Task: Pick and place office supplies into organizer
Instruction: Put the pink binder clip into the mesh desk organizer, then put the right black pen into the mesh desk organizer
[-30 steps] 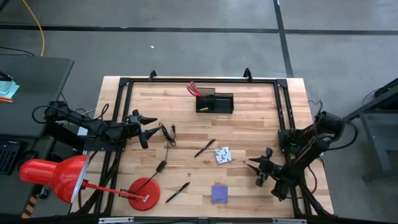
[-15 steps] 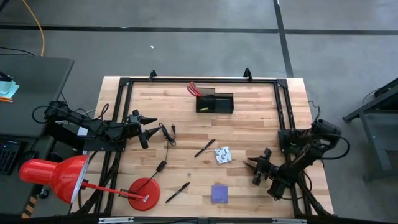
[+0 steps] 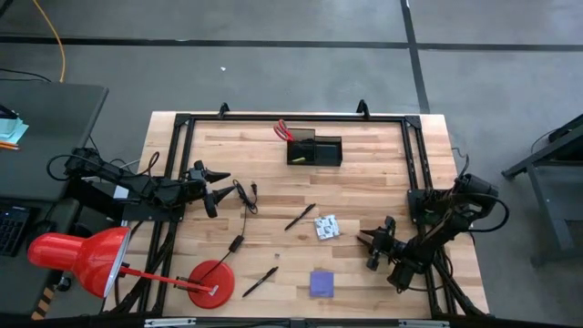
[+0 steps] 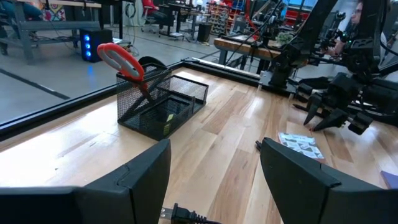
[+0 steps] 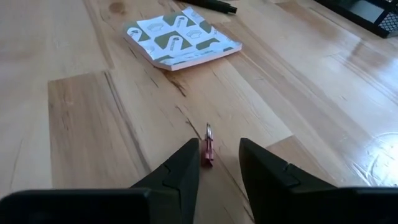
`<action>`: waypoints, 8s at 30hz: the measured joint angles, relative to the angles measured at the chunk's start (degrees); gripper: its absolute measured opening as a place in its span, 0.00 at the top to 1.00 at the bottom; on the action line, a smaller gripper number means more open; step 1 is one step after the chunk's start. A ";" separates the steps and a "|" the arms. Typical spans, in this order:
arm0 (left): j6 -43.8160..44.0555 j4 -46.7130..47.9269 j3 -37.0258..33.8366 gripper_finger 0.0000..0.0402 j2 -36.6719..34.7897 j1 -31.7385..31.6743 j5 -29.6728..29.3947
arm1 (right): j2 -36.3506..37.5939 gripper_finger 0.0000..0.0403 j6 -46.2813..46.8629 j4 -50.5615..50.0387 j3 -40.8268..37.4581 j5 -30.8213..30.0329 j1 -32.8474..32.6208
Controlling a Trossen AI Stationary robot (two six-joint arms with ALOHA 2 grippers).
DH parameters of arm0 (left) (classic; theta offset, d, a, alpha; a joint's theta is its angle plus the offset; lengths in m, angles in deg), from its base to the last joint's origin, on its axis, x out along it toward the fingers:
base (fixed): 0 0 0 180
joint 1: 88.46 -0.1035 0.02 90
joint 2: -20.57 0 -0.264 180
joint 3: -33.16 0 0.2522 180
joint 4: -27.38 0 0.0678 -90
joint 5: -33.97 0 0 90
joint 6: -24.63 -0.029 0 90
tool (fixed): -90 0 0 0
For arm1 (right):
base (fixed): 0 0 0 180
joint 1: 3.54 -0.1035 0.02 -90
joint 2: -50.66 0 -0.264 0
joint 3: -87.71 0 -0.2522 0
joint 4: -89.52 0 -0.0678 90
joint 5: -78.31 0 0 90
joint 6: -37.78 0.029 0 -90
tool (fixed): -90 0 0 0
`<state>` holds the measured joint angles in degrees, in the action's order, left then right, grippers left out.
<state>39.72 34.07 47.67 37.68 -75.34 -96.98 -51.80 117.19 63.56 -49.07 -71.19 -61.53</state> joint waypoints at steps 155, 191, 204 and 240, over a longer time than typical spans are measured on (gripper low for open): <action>0.00 0.00 0.00 0.42 0.00 0.01 0.01 | 0.00 0.83 -56.42 7.34 27.82 63.39 70.22; 0.00 1.18 0.00 0.42 0.02 0.00 0.02 | 0.86 0.84 -3.22 -4.44 27.97 -12.99 1.41; 0.00 1.17 0.00 0.42 0.01 0.01 0.01 | -12.88 0.91 -16.58 -12.10 54.56 -13.43 -4.02; 0.00 1.22 0.00 0.42 0.40 0.02 0.00 | -38.34 0.89 56.05 -78.15 69.66 26.05 -9.02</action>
<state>39.72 35.29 47.67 38.08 -75.32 -96.98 -90.13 173.24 -14.58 20.59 -45.14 -70.55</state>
